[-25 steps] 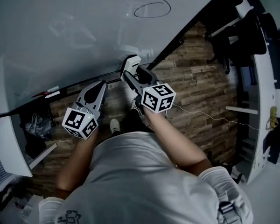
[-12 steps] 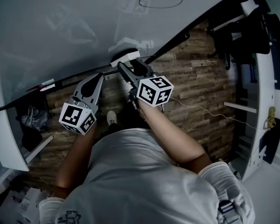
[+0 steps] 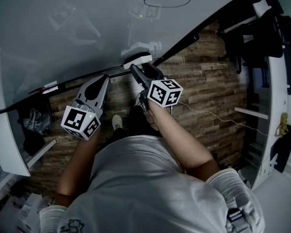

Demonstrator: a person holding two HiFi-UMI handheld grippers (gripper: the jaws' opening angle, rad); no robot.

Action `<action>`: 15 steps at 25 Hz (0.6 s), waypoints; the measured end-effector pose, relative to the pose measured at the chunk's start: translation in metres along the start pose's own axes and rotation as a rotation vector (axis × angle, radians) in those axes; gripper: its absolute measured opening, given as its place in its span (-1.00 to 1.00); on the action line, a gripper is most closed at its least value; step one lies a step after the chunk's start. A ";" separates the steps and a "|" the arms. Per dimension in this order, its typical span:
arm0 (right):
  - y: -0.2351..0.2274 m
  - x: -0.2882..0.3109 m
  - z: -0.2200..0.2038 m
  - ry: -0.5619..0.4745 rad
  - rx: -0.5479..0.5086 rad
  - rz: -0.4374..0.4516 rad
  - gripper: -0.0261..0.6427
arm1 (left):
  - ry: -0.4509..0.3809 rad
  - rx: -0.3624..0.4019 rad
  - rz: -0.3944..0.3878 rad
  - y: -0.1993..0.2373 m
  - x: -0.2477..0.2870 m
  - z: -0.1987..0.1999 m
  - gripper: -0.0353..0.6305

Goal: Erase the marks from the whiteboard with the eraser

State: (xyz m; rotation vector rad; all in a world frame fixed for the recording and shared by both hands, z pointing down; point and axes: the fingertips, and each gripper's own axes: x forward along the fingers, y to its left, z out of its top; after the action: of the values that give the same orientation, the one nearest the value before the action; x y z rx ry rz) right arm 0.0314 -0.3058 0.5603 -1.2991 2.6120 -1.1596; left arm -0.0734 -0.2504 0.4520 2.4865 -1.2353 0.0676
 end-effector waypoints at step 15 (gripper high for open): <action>-0.048 0.007 -0.027 0.041 0.091 -0.059 -0.24 | -0.005 0.006 -0.015 -0.005 -0.001 0.000 -0.88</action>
State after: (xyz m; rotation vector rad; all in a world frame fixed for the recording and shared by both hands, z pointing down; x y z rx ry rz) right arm 0.0513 -0.3124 0.6115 -1.3580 2.5310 -1.3109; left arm -0.0702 -0.2474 0.4501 2.5023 -1.2197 0.0616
